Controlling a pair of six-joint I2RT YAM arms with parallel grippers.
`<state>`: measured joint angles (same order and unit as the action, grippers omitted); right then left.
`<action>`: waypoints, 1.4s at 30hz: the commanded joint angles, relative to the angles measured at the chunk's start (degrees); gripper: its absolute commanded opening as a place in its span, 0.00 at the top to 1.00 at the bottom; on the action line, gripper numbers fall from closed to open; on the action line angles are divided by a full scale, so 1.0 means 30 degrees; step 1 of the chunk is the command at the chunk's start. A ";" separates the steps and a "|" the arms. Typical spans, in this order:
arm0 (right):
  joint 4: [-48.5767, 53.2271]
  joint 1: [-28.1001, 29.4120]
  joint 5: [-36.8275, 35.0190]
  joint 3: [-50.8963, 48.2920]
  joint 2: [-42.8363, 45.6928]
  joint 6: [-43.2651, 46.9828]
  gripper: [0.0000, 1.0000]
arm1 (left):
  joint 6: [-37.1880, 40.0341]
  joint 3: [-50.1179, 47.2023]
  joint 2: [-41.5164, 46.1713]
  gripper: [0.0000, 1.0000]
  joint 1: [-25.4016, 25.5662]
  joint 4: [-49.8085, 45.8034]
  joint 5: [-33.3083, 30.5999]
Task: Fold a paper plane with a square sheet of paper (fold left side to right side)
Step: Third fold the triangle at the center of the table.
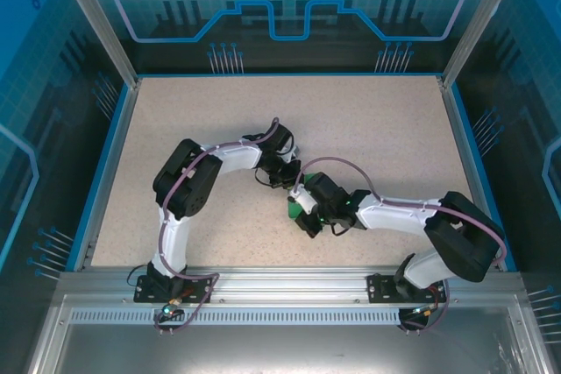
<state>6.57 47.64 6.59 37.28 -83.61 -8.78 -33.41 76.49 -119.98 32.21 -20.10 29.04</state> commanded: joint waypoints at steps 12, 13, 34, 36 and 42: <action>0.1399 -0.3152 0.0572 0.0821 -0.0791 -0.1850 1.00 | 0.0669 -0.0104 -0.1050 0.97 0.0264 -0.0859 -0.0326; 0.1490 -0.3288 0.0517 0.0871 -0.0881 -0.1876 1.00 | 0.0667 -0.0117 -0.1008 0.97 0.0251 -0.0832 -0.0304; 0.2029 -0.4234 0.0119 0.1205 -0.1513 -0.1912 1.00 | 0.0625 -0.0183 -0.0909 0.98 0.0300 -0.0792 -0.0408; 0.2067 -0.4226 0.0090 0.1197 -0.1528 -0.1909 1.00 | 0.0619 -0.0185 -0.0908 0.98 0.0282 -0.0798 -0.0392; 0.2060 -0.4247 -0.0029 0.1084 -0.1426 -0.1938 1.00 | 0.0618 -0.0203 -0.0904 0.98 0.0316 -0.0795 -0.0455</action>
<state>11.57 35.83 7.07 40.21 -87.59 -13.98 -32.80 76.49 -120.18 32.23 -19.84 29.47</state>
